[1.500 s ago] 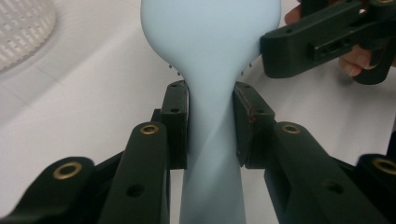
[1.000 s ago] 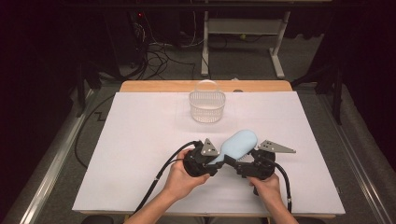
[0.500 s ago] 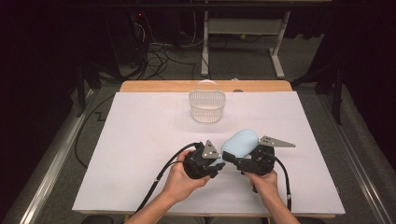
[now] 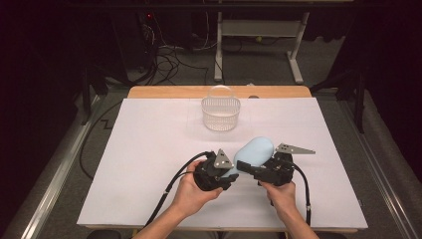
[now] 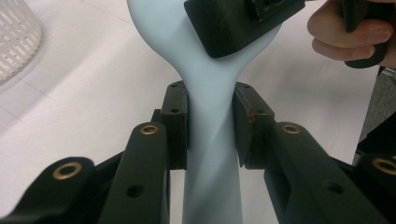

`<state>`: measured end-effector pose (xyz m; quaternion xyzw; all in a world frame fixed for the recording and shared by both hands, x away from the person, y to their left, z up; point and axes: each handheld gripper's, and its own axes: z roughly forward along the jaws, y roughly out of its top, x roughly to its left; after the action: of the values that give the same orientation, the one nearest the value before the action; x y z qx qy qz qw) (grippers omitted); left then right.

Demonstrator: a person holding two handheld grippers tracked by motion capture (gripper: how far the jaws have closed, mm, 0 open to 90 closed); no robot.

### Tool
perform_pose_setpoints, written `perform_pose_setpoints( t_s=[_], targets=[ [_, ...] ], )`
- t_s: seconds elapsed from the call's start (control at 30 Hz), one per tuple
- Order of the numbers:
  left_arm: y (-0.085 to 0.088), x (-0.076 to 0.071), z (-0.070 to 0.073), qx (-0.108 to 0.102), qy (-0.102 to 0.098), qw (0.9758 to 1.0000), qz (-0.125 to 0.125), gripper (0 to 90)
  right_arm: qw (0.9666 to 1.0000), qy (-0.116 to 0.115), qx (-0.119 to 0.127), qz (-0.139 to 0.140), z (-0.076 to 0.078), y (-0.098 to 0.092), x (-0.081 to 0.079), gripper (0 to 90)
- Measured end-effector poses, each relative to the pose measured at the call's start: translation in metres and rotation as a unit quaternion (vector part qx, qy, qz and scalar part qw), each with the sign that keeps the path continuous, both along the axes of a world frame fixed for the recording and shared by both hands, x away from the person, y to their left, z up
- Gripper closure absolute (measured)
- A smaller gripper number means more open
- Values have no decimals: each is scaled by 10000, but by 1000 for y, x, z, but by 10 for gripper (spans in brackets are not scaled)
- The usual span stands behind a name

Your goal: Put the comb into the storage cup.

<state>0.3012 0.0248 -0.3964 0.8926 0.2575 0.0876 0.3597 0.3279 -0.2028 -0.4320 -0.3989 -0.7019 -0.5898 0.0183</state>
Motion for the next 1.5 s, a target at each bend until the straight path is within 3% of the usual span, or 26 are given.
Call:
perform_pose_setpoints(
  t_s=[0.67,0.8,1.0,1.37,1.5],
  targets=[
    [2,5,-5,59,0,10000,-74,692,9997,-104,-35,229,9,7,-2,535],
    [2,6,-8,100,-56,9999,-105,690,9994,-183,-133,253,11,9,-3,551],
    [7,7,-8,2,-41,10000,-76,685,9995,-133,-122,247,11,12,-1,569],
    [22,6,-10,-68,-42,9999,126,587,9990,-170,-269,308,17,19,5,575],
    [26,8,-11,-237,98,9994,232,524,9986,-188,-359,334,22,21,8,575]
  ],
)
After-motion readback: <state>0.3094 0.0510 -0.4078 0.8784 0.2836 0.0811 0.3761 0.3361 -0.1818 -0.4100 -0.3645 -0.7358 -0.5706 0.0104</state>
